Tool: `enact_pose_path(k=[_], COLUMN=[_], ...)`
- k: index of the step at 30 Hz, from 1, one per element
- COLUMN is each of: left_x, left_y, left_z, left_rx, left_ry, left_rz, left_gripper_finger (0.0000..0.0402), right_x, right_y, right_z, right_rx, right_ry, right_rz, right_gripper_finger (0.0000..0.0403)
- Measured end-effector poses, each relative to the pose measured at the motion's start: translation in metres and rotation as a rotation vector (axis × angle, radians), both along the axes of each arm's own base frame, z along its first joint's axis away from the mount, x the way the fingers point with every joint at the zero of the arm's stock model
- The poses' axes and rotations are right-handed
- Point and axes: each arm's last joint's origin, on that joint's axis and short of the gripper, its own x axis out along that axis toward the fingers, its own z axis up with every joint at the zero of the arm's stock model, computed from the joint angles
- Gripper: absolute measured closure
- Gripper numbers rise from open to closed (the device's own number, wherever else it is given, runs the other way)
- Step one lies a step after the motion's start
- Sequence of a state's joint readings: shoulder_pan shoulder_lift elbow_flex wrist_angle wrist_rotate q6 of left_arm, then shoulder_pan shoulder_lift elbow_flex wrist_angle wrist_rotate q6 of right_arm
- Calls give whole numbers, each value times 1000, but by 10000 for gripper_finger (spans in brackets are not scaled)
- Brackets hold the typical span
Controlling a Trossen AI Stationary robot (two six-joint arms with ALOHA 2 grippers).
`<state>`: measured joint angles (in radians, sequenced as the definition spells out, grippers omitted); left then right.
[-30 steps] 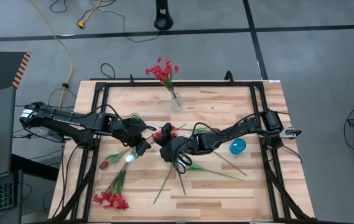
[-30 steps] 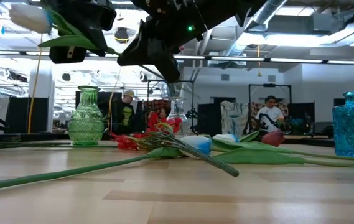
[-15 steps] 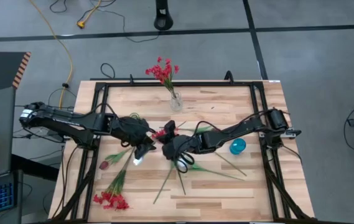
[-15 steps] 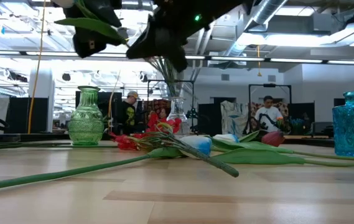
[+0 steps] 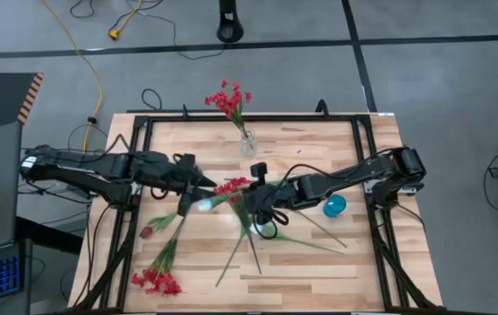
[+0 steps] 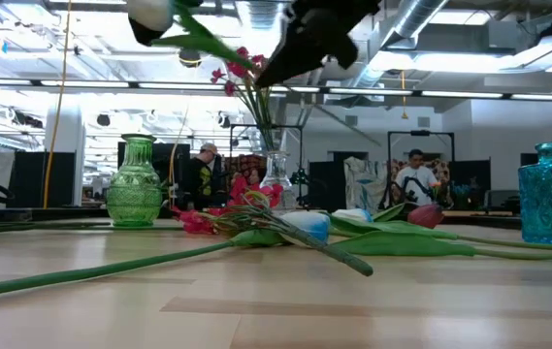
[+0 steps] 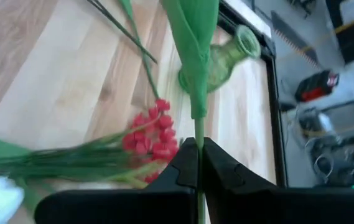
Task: Sort flowers into vase by color
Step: Put the top left white tulip into the blue vase
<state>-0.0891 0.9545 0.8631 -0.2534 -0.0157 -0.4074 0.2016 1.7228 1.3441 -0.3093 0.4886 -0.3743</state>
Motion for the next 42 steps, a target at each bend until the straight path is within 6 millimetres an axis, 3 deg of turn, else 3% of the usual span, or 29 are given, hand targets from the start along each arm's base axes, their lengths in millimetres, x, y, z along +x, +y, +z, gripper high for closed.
enact_pose_path(k=[5, 11, 23, 30, 42], left_x=[-21, -41, -24, -8, 15], left_y=[4, 7, 4, 2, 0], left_z=[13, 19, -24, -49, -70], left_rx=[98, 192, 197, 198, 198], left_ry=[-63, -79, -123, -106, -73], left_rz=[38, 68, 64, 62, 51], left_gripper_finger=[260, 260, 260, 260, 260], right_x=[-27, -72, -174, -207, -228], right_y=[-5, -14, -13, -2, 22], right_z=[29, 52, 89, 78, 47], right_rx=[73, 192, 421, 436, 332], right_ry=[-19, -124, -534, -627, -681], right_rz=[-58, -143, -388, -451, -465], right_gripper_finger=[371, 369, 369, 368, 367])
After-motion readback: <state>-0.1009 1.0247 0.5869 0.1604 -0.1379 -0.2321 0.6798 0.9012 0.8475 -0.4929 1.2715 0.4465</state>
